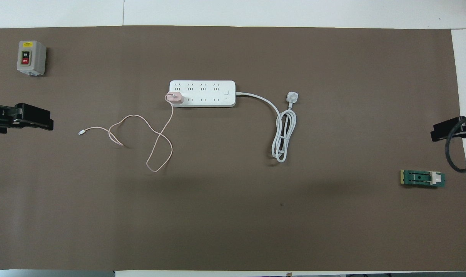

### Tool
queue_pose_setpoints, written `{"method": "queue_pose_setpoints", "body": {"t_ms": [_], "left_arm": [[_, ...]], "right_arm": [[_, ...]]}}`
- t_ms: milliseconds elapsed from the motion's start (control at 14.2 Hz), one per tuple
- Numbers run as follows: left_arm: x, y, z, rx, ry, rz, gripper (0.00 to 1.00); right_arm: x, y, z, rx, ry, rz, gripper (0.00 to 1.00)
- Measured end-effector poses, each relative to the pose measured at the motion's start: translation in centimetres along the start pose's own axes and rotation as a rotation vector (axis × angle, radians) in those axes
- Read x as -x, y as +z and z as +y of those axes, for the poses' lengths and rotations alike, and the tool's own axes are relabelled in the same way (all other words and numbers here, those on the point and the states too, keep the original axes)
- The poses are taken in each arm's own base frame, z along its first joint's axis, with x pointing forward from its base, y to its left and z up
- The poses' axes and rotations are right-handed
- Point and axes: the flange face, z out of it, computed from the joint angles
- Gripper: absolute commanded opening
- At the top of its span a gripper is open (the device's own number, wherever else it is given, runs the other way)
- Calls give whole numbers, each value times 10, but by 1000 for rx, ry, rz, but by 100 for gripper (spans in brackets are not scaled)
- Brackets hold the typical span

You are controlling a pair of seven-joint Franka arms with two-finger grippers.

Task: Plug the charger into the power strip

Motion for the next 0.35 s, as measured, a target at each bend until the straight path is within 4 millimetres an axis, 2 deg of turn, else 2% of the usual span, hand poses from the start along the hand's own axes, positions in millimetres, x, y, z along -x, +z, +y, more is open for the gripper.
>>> {"method": "queue_pose_setpoints", "body": {"t_ms": [352], "left_arm": [[1, 0, 0, 0, 1, -4, 100]], "right_arm": [[0, 0, -1, -7, -1, 1, 100]]}}
